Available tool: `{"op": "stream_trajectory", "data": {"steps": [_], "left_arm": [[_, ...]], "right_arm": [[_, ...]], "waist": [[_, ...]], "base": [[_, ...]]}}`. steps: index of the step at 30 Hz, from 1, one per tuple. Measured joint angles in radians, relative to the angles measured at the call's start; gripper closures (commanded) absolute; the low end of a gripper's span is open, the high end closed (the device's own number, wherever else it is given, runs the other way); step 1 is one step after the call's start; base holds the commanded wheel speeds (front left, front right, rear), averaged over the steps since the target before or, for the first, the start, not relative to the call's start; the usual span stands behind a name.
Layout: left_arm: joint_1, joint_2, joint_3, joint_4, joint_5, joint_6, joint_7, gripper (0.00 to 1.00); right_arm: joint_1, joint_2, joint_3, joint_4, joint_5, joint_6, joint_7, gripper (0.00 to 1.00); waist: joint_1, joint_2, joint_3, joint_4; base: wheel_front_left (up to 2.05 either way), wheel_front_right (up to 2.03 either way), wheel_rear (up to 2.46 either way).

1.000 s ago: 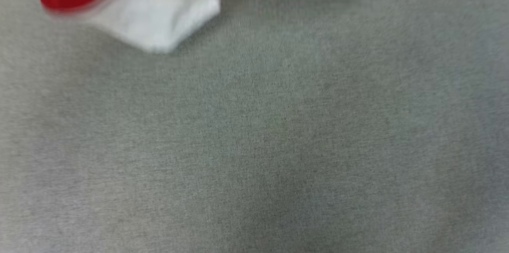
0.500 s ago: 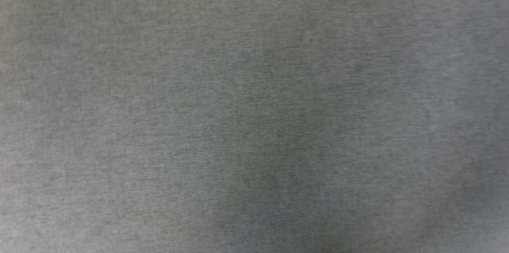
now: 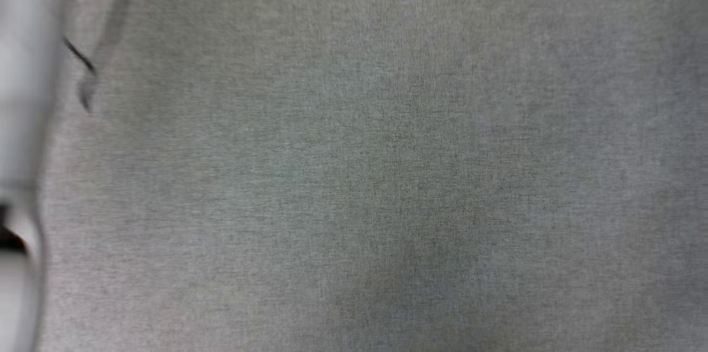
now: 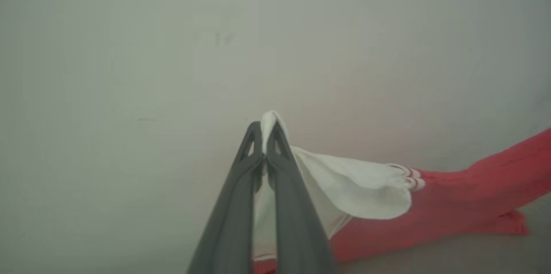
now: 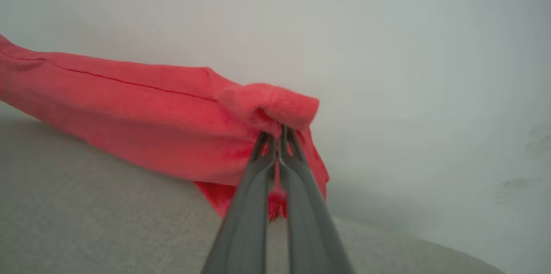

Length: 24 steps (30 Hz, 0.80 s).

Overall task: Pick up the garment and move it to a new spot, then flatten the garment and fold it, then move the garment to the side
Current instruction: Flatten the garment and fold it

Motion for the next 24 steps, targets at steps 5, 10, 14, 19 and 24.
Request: {"op": "stream_trajectory", "data": {"steps": [5, 10, 14, 19, 24], "left_arm": [[0.270, 0.004, -0.035, -0.070, -0.041, -0.013, 0.003, 1.00], [0.528, 0.058, -0.073, -0.181, -0.064, 0.015, 0.049, 1.00], [0.716, 0.110, -0.105, -0.281, -0.088, 0.040, 0.101, 1.00], [0.928, 0.182, -0.137, -0.432, -0.112, 0.097, 0.162, 1.00], [1.106, 0.263, -0.135, -0.594, -0.156, 0.171, 0.212, 1.00]], "right_arm": [[0.152, -0.052, 0.168, -0.003, 0.075, 0.000, 0.039, 1.00], [0.285, -0.119, 0.249, -0.022, 0.175, 0.000, 0.066, 1.00], [0.413, -0.162, 0.299, -0.048, 0.260, 0.000, 0.063, 1.00], [0.567, -0.222, 0.341, -0.097, 0.335, 0.000, 0.064, 1.00], [0.698, -0.248, 0.362, -0.155, 0.380, 0.000, 0.075, 1.00]], "waist": [[0.0000, 0.0000, -0.075, 0.010], [-0.0001, 0.0000, -0.158, 0.019], [-0.0003, 0.0000, -0.232, 0.027], [-0.0004, 0.0000, -0.325, 0.040], [-0.0005, 0.0000, -0.404, 0.054]], "base": [[0.00, 0.00, 0.00], [0.00, 0.00, 0.00], [0.00, 0.00, 0.00], [0.00, 0.00, 0.00], [0.00, 0.00, 0.00]]}}
